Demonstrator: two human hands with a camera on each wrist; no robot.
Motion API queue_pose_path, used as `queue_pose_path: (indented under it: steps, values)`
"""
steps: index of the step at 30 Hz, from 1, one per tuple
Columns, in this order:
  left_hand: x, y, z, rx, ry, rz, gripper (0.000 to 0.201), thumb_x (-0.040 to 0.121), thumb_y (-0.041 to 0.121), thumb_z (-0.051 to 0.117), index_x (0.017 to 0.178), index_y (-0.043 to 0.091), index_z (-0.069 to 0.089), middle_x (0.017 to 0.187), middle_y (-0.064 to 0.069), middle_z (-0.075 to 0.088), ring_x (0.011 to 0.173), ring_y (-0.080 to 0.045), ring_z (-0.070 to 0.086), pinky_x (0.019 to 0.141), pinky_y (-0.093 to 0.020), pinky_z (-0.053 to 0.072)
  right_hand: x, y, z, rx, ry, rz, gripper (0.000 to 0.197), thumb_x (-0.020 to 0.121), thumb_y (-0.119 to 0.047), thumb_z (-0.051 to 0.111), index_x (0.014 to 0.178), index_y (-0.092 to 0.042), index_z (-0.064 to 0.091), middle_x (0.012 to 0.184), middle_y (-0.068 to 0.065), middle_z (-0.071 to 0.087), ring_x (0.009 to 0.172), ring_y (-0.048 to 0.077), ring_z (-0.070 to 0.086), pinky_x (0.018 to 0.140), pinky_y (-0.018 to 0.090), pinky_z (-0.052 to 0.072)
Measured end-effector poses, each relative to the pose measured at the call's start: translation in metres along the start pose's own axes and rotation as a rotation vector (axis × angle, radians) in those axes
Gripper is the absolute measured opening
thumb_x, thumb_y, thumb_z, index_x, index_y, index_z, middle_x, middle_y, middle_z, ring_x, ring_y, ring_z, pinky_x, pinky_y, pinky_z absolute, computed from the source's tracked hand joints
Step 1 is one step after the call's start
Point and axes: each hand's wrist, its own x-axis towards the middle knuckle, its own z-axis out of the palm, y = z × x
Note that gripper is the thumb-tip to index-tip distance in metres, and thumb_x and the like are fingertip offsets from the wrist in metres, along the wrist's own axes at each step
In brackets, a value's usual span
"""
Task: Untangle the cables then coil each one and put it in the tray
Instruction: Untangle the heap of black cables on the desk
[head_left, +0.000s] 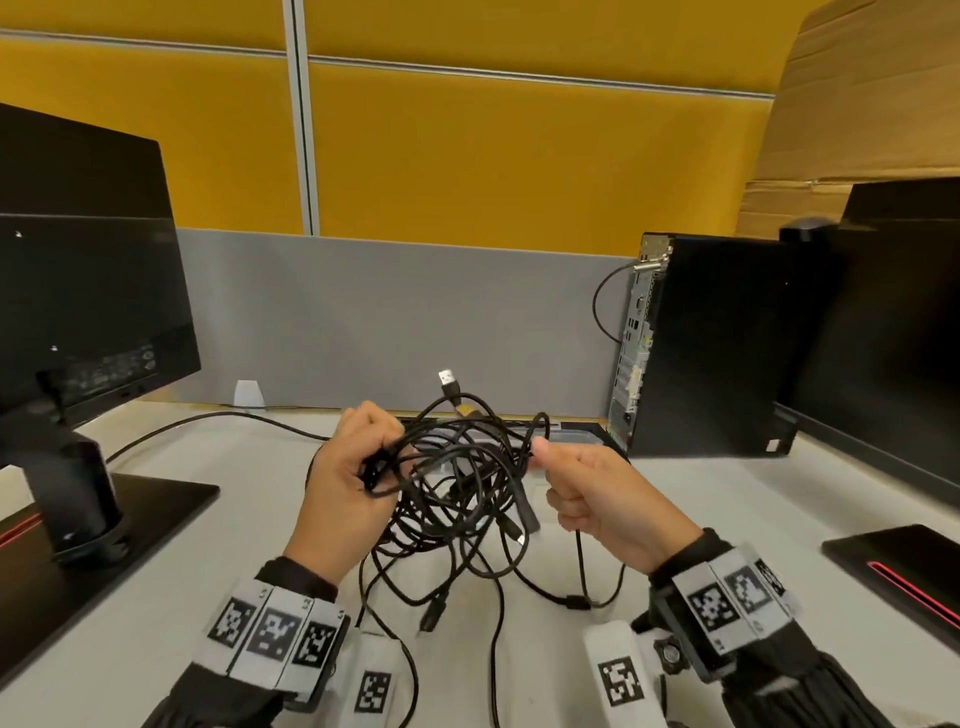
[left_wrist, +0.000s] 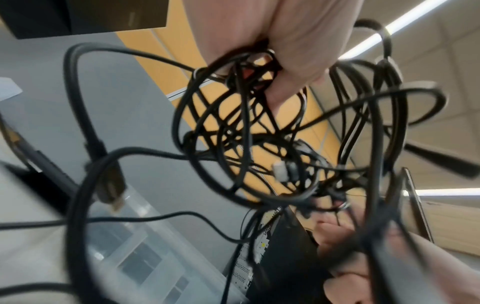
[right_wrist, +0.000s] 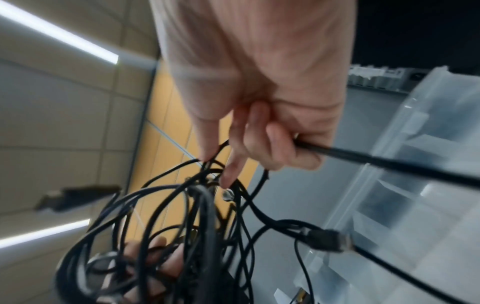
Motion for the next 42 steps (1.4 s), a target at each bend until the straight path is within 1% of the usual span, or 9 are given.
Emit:
queue_pose_path:
  steps: [5,8,10,16,21,28,34,39,42]
  values:
    - [-0.002,0.018,0.007,0.083,-0.386,0.035,0.005,0.077,0.035,0.060,0.076,0.030,0.061,0.083,0.016,0.054,0.084,-0.005,0.047,0.076,-0.013,0.036,0.007,0.016,-0.009,0.090,0.074,0.018,0.034,0.088,-0.039,0.053,0.082,-0.006,0.061,0.064,0.002,0.046,0.053,0.010,0.031,0.051,0.021,0.022]
    - [-0.004,0.023,0.003,0.034,-0.665,-0.142,0.042,0.068,0.035,0.077,0.104,0.042,0.058,0.100,0.015,0.058,0.102,-0.009,0.052,0.090,-0.017,0.038,0.008,0.024,-0.015,0.146,0.085,0.038,0.037,0.091,-0.039,0.053,0.105,-0.010,0.070,0.102,0.014,0.063,0.081,0.024,0.048,0.066,0.030,0.035]
    - [-0.002,0.027,-0.005,-0.119,-0.791,-0.288,0.056,0.065,0.039,0.079,0.114,0.047,0.053,0.105,0.012,0.059,0.105,-0.011,0.055,0.095,-0.019,0.041,0.007,0.024,-0.018,0.252,0.049,0.034,0.035,0.091,-0.034,0.051,0.106,-0.009,0.069,0.101,0.010,0.068,0.069,0.013,0.054,0.051,0.021,0.032]
    - [0.000,0.013,0.002,-0.092,-0.317,-0.433,0.057,0.058,0.062,0.065,0.112,0.052,0.050,0.107,0.016,0.057,0.103,0.004,0.054,0.090,-0.020,0.042,0.001,0.023,-0.014,0.392,-0.091,-0.038,0.032,0.086,-0.028,0.047,0.096,-0.006,0.068,0.081,0.003,0.067,0.052,0.003,0.049,0.039,0.015,0.024]
    - [-0.007,0.010,0.007,0.027,-0.708,-0.622,0.106,0.059,0.047,0.082,0.135,0.056,0.008,0.126,0.012,0.047,0.121,-0.002,0.038,0.100,-0.022,0.028,-0.002,0.024,-0.009,0.450,-0.141,-0.084,0.031,0.086,-0.026,0.046,0.079,-0.020,0.075,0.079,-0.001,0.067,0.066,0.007,0.059,0.049,0.014,0.042]
    - [-0.008,0.010,0.016,0.034,-0.646,-0.515,0.018,0.075,0.046,0.068,0.084,0.030,0.067,0.066,0.012,0.062,0.062,0.002,0.051,0.064,-0.016,0.040,-0.002,0.023,-0.009,0.569,-0.150,-0.169,0.027,0.091,-0.023,0.041,0.082,-0.018,0.066,0.078,-0.002,0.063,0.067,0.007,0.058,0.061,0.021,0.051]
    - [-0.003,0.003,0.005,0.004,-0.304,-0.687,0.046,0.084,0.052,0.050,0.066,0.011,0.060,0.044,0.011,0.033,0.044,-0.007,0.030,0.052,-0.026,0.026,0.007,0.028,-0.038,0.416,-0.024,-0.234,0.030,0.065,-0.044,0.080,0.073,-0.023,0.060,0.060,-0.006,0.045,0.053,0.006,0.037,0.051,0.017,0.037]
    - [0.000,-0.004,0.001,0.024,-0.037,-0.774,0.045,0.091,0.046,0.049,0.063,0.010,0.051,0.052,0.003,0.039,0.058,-0.018,0.042,0.075,-0.041,0.047,0.006,0.027,-0.050,0.243,0.116,-0.294,0.026,0.071,-0.043,0.069,0.075,-0.020,0.057,0.058,-0.007,0.040,0.052,0.006,0.033,0.051,0.017,0.033]
    - [0.002,-0.001,-0.002,0.063,-0.004,-0.743,0.051,0.087,0.048,0.053,0.064,0.002,0.050,0.055,-0.003,0.038,0.057,-0.019,0.044,0.064,-0.031,0.042,0.005,0.024,-0.050,0.123,0.243,-0.315,0.016,0.089,-0.026,0.052,0.079,-0.015,0.050,0.058,-0.005,0.038,0.054,0.008,0.032,0.055,0.022,0.030]
